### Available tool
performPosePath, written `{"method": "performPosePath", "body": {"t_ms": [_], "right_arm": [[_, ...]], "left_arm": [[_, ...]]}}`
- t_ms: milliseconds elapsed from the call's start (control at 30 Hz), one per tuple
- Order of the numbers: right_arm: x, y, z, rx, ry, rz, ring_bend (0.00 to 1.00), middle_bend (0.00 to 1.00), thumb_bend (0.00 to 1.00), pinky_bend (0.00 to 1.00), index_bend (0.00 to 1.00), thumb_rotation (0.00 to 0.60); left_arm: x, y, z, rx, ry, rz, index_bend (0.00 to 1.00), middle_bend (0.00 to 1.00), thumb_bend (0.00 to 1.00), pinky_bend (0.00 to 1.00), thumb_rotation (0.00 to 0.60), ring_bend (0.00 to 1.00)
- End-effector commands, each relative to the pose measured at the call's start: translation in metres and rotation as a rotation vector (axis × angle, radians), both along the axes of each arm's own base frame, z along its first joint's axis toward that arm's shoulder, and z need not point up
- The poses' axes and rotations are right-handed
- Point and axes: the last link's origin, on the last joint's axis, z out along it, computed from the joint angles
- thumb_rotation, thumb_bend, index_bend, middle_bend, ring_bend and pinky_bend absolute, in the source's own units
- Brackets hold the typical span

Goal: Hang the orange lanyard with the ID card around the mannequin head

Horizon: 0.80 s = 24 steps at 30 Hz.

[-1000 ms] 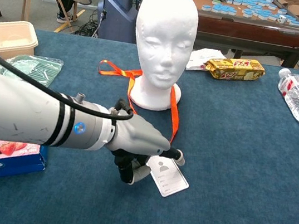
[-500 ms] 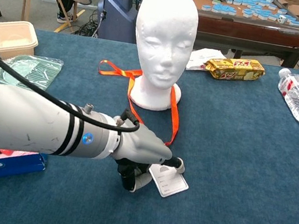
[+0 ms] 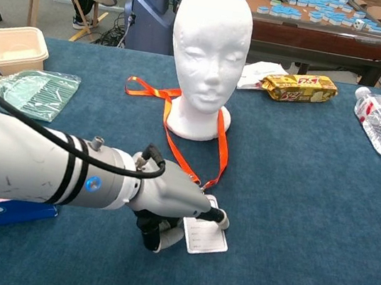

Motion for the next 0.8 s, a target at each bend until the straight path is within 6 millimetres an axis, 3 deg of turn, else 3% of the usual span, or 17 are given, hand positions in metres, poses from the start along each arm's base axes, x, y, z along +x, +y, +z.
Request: {"method": "performPosePath", "body": {"t_ms": [33,433,600,800], "right_arm": [[0.000,0.000,-0.001,0.001,-0.001,0.001,0.59,0.60,0.28,0.66,0.18,0.600],[0.004,0.004,0.004,-0.016,-0.001,0.007,0.59,0.60,0.28,0.66,0.18,0.600],[0.001,0.003,0.015,-0.050,-0.001,-0.006,0.59,0.60,0.28,0.66,0.18,0.600],[-0.005,0.000,0.027,-0.083,0.005,-0.036,0.59,0.60,0.28,0.66,0.18,0.600]], "left_arm": [[-0.003,-0.001,0.004,0.004,0.004,-0.008,0.06,0.91,0.65,0.88,0.600,0.92],[-0.016,-0.002,0.021,0.013,0.006,0.014,0.06,0.91,0.65,0.88,0.599,0.92],[-0.034,0.002,0.052,0.055,-0.033,0.061,0.06,0.90,0.65,0.88,0.599,0.92],[-0.070,0.008,0.107,0.182,-0.138,0.174,0.07,0.87,0.65,0.88,0.600,0.88]]}}
